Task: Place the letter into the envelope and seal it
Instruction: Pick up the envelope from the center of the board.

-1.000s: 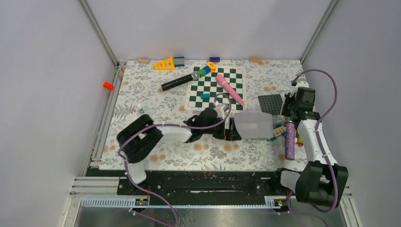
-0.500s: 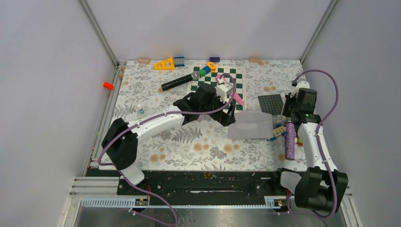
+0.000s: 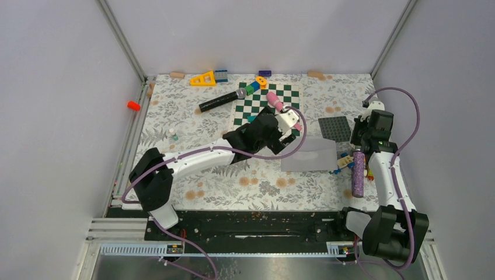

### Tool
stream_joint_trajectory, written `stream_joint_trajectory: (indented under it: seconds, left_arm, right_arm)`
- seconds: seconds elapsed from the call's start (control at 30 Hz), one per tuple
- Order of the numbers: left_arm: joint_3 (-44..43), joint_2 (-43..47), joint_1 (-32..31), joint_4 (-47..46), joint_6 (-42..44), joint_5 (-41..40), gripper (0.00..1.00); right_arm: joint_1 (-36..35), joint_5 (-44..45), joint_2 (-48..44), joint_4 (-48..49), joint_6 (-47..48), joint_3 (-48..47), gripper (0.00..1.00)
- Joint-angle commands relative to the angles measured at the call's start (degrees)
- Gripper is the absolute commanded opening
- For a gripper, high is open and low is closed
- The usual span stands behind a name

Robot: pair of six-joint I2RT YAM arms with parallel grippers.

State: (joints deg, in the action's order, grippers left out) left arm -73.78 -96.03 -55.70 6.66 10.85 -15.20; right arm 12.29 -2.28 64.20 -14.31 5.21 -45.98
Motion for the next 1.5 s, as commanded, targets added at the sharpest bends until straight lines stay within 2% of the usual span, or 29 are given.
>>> stream_joint_trajectory:
  seconds: [0.0, 0.27, 0.5, 0.73, 0.97, 1.17, 1.47]
  left_arm:
    - [5.03, 0.68, -4.94, -4.81, 2.84, -1.63, 0.99]
    - [12.57, -0.15, -16.34, -13.47, 6.09, -5.42, 0.99]
    - [11.75, -8.24, -20.18, -19.44, 7.80, -13.23, 0.99]
    - [8.86, -14.37, -20.54, -21.49, 10.07, -15.96, 0.99]
    - [6.74, -18.60, -20.52, -22.31, 11.05, -18.18, 0.99]
    - [6.06, -21.08, -20.35, -24.85, 12.40, -21.39, 0.99]
    - [6.46, -21.24, -17.07, -26.99, 11.72, -24.42, 0.99]
  right_arm:
    - [0.71, -0.99, -1.32, 1.69, 0.83, 0.16, 0.00]
    - [0.71, -1.30, 1.97, 1.66, -0.01, -1.32, 0.00]
    - [0.65, -2.66, 7.29, 0.79, -1.00, -7.65, 0.00]
    - [-1.96, -2.40, 13.49, 2.27, -1.31, -16.60, 0.00]
    - [-8.51, 1.96, 23.81, 3.06, 0.20, -22.12, 0.00]
    - [-13.90, 6.17, 29.23, 3.11, 0.90, -21.81, 0.00]
    - [-14.62, 4.87, 28.08, 1.06, 3.13, -16.52, 0.00]
